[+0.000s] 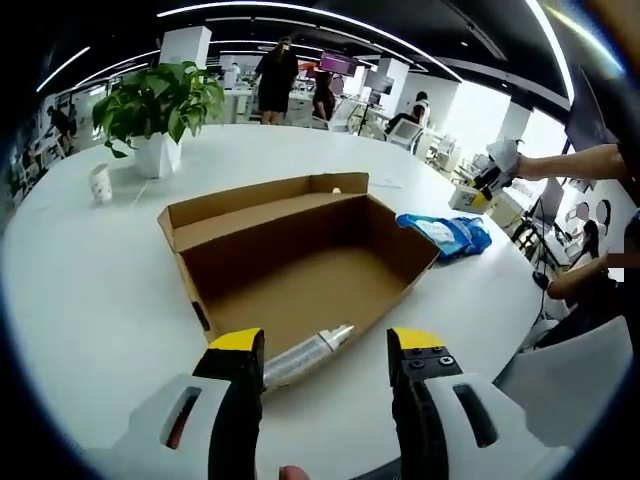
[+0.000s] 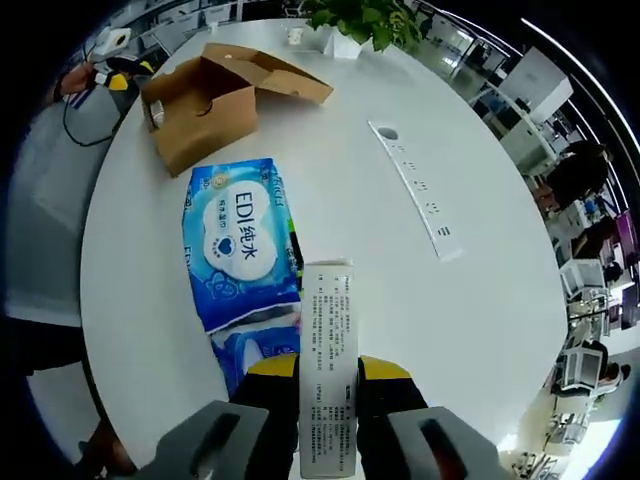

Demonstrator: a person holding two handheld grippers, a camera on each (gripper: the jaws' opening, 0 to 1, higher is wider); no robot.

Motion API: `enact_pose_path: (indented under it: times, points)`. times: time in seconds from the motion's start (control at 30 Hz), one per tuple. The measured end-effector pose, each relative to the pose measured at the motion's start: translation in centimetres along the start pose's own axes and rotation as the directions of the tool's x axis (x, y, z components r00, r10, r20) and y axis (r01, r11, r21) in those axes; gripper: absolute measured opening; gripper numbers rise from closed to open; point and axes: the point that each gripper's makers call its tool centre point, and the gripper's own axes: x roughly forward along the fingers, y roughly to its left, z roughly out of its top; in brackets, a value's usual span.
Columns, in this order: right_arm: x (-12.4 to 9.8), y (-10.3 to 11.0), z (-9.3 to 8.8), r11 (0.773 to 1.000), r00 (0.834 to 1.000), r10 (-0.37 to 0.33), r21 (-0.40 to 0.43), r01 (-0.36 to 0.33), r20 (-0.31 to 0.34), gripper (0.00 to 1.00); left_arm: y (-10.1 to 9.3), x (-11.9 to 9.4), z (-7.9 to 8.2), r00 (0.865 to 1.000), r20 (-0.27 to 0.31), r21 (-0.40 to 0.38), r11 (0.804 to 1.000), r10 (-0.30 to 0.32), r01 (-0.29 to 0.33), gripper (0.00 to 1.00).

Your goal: Operate the shoe box by opening the lid, removing the specified soft item, and placing it in the target area until the item is outside and the box remains undamaged.

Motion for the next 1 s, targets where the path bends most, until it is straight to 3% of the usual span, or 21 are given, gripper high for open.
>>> enact_pose_path:
  times: [0.43,1.0]
  points:
    - [1.9,-1.2,-0.6,0.998,1.000,0.014,-0.059,-0.015,-0.021,0.17,0.4,-0.2,0.1,1.000,0.003,0.014,1.000,0.021,-0.021,0.51]
    - [4.5,-0.7,-1.1,0.988,0.998,0.048,-0.146,-0.055,-0.050,0.17,0.9,-0.2,-0.6,0.999,-0.020,0.021,0.999,0.045,-0.045,0.51]
